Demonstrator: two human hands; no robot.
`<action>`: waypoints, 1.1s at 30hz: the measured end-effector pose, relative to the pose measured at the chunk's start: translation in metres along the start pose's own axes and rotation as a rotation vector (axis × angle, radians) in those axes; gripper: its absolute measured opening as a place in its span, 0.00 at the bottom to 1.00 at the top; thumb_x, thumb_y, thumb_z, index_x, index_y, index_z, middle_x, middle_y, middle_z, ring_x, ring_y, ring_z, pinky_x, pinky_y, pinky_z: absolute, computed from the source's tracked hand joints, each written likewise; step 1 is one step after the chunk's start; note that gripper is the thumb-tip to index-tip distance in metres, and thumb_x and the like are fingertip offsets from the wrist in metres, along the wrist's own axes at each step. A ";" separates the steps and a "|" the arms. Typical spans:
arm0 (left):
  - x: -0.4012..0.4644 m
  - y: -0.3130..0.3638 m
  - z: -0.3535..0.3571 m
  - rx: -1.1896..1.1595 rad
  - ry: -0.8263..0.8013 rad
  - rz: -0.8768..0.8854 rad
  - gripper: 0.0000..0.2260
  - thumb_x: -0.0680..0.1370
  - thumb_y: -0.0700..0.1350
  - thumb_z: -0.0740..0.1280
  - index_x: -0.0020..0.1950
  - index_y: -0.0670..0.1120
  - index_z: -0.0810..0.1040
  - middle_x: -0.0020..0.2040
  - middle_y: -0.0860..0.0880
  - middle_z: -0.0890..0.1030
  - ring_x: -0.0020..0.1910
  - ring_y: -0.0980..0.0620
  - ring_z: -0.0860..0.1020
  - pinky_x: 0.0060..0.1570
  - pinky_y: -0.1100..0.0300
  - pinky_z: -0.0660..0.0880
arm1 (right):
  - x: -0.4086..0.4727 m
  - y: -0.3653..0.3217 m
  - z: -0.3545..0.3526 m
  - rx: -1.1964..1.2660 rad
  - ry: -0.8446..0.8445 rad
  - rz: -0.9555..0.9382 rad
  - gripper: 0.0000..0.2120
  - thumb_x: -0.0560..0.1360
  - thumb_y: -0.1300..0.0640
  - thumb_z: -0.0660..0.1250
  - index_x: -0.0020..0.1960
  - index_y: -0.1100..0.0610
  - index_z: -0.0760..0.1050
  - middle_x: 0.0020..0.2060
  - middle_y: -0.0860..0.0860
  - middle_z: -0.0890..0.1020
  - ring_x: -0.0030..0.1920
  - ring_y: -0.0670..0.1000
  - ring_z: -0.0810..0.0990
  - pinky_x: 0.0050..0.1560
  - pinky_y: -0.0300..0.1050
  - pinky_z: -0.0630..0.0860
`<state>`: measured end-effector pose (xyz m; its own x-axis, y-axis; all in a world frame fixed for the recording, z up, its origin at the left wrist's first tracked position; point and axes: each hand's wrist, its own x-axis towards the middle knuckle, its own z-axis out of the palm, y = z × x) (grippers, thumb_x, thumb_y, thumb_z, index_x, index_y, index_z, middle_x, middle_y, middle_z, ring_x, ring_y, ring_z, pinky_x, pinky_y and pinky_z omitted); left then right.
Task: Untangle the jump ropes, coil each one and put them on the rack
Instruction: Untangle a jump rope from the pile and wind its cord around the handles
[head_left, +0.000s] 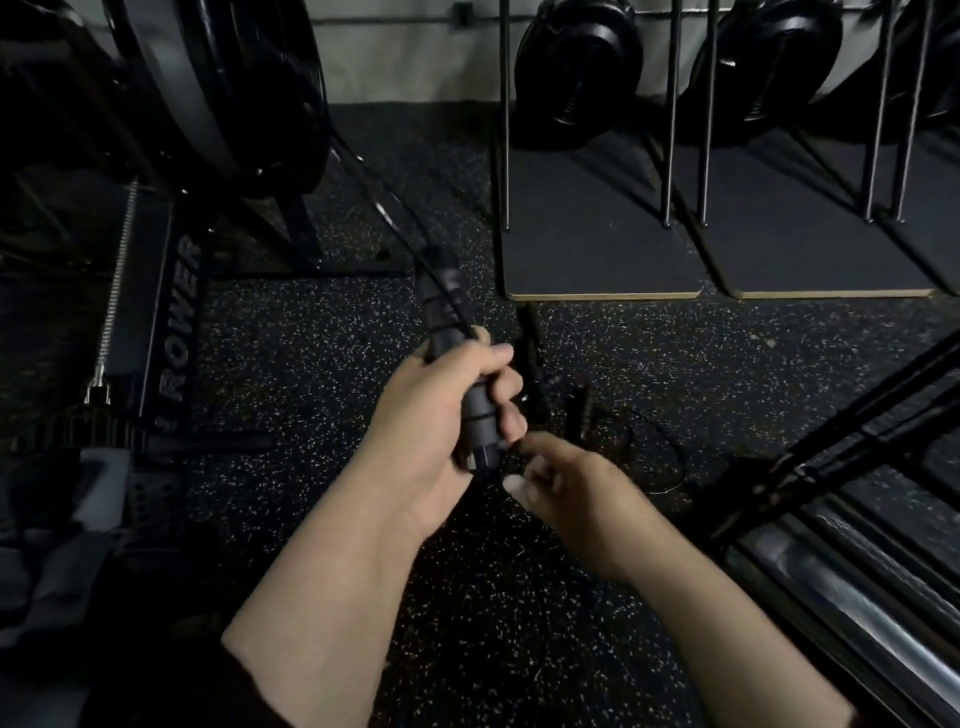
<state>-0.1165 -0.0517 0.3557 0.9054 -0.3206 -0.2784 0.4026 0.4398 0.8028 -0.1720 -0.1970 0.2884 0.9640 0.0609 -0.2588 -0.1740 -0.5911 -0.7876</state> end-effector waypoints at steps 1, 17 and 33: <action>-0.001 0.003 0.002 -0.022 -0.006 -0.013 0.07 0.80 0.37 0.64 0.48 0.47 0.69 0.32 0.48 0.72 0.29 0.51 0.69 0.32 0.59 0.69 | 0.005 0.002 0.004 -0.032 0.031 -0.007 0.06 0.82 0.47 0.67 0.45 0.42 0.75 0.30 0.38 0.78 0.30 0.37 0.73 0.34 0.34 0.69; 0.002 -0.031 -0.027 0.725 -0.020 -0.227 0.11 0.74 0.46 0.74 0.55 0.56 0.84 0.54 0.56 0.87 0.56 0.52 0.84 0.64 0.44 0.77 | 0.003 -0.046 -0.053 1.090 0.285 -0.112 0.14 0.85 0.54 0.61 0.44 0.59 0.77 0.33 0.53 0.76 0.35 0.52 0.78 0.54 0.57 0.83; 0.005 -0.009 -0.006 0.048 -0.028 -0.005 0.03 0.77 0.38 0.67 0.47 0.46 0.74 0.33 0.48 0.74 0.28 0.51 0.70 0.32 0.57 0.70 | 0.020 0.008 -0.007 -0.122 -0.148 0.077 0.07 0.82 0.48 0.67 0.59 0.42 0.79 0.44 0.45 0.85 0.36 0.44 0.80 0.43 0.48 0.81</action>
<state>-0.1149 -0.0527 0.3437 0.8991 -0.3461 -0.2680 0.3994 0.3977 0.8260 -0.1529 -0.2057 0.2810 0.9072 0.1241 -0.4021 -0.2119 -0.6907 -0.6914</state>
